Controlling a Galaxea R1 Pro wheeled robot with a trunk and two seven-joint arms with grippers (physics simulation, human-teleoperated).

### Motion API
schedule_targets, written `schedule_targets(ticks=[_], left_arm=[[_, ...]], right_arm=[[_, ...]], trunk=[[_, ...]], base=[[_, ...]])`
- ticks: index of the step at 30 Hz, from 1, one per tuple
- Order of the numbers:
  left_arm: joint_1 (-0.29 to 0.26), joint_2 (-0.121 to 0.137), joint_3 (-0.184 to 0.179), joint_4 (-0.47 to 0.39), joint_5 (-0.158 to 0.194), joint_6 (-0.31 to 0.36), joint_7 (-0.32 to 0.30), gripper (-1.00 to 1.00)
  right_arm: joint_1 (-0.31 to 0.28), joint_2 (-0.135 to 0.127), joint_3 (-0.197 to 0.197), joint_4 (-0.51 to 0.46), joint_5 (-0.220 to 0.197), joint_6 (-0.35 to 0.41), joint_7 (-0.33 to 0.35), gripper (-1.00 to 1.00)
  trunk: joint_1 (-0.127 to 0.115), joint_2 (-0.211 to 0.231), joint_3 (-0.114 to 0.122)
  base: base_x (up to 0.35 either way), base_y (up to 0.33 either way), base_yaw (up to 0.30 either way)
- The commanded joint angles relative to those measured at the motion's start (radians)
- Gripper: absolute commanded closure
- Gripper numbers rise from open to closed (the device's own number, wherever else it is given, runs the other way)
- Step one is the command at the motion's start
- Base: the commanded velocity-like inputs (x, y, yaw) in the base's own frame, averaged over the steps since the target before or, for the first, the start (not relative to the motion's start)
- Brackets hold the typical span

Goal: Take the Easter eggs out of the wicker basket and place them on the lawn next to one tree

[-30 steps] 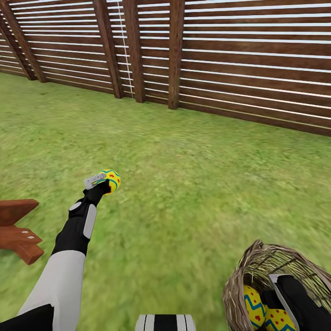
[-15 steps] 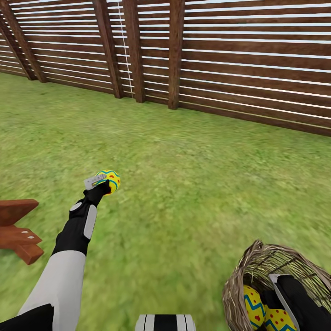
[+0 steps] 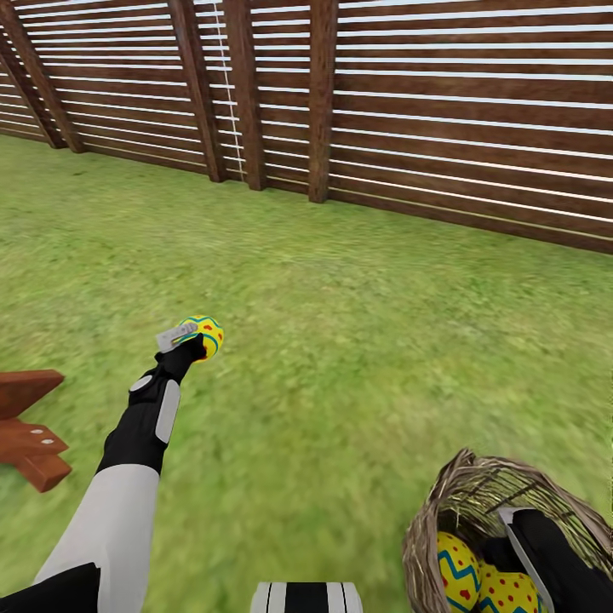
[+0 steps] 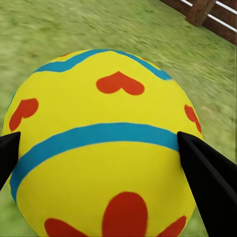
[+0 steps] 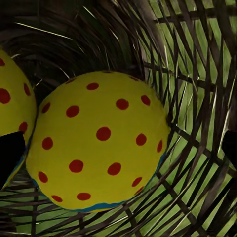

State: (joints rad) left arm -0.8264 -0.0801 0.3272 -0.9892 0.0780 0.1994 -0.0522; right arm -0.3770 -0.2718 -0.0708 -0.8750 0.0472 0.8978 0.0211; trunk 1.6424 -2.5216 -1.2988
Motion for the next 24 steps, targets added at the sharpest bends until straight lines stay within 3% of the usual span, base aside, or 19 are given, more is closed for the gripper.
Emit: schedule_targets(ticks=[1, 4, 24], left_arm=[[0.000, -0.001, 0.004, -0.002, 0.008, 0.008, -0.006, 1.00], [-0.001, -0.001, 0.004, -0.003, 0.009, 0.008, -0.007, 1.00], [0.000, -0.012, 0.001, -0.015, 0.009, 0.011, -0.009, 1.00]], right_arm=[[0.000, 0.000, 0.000, -0.001, 0.007, 0.004, 0.002, -1.00], [0.000, 0.000, 0.000, -0.001, 0.007, 0.004, 0.002, -1.00], [0.000, -0.001, -0.003, -0.024, 0.006, 0.003, 0.003, -1.00]], trunk=[[0.000, 0.000, -0.001], [0.000, 0.000, -0.001], [0.009, -0.005, -0.078]], base=[[0.024, -0.054, 0.000], [0.005, -0.011, 0.000], [0.000, 0.000, 0.000]])
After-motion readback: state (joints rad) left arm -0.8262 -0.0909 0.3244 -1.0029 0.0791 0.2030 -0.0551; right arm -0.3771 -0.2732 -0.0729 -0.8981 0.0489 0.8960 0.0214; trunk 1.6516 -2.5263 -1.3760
